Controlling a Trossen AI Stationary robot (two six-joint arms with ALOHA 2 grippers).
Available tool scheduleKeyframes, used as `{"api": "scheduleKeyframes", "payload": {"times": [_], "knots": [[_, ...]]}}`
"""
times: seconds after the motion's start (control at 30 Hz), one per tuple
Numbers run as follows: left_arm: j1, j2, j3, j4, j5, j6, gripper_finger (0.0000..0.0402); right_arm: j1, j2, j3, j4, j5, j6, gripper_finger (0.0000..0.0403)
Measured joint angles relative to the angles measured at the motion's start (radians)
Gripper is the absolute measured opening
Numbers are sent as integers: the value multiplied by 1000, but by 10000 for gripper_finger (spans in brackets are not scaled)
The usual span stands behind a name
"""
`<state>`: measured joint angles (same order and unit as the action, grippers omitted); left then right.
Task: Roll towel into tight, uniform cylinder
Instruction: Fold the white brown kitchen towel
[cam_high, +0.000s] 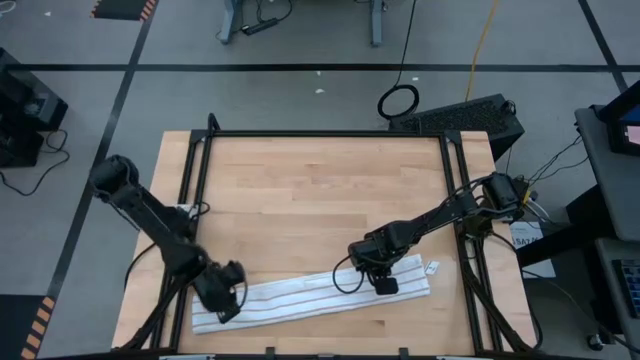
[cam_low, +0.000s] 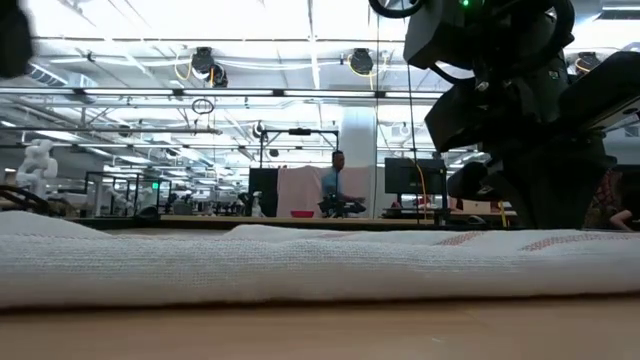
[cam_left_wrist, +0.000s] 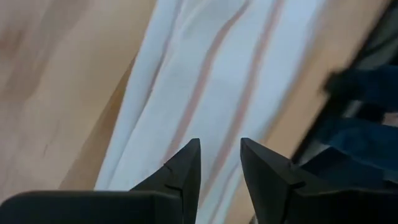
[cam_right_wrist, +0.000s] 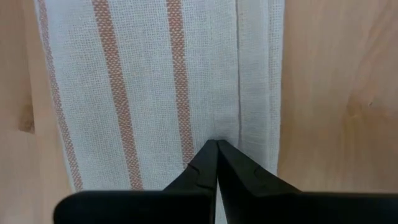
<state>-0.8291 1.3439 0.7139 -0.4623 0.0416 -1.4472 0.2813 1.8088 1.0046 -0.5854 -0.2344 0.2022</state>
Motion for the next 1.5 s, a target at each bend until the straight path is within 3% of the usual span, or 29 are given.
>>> {"api": "scheduleKeyframes", "payload": {"times": [0.13,0.43,0.7,1.0,1.1,1.23,1.5], "knots": [[-62,41,0,-41,-5,-90,120,0,1,0,-10,21,-28,4],[-58,176,2,-45,12,-85,120,-33,-1,0,-88,27,-80,4],[-7,93,3,-49,66,-90,120,-67,-114,-10,-167,56,-58,4],[8,6,4,30,-12,-19,120,-32,-248,-6,-64,55,103,4],[7,37,-3,142,-37,50,120,-8,-238,-45,69,42,131,4],[9,99,-6,155,-62,53,120,1,-237,-141,242,28,228,4],[11,238,-2,183,-42,30,120,-24,-241,-307,271,47,285,4]]}}
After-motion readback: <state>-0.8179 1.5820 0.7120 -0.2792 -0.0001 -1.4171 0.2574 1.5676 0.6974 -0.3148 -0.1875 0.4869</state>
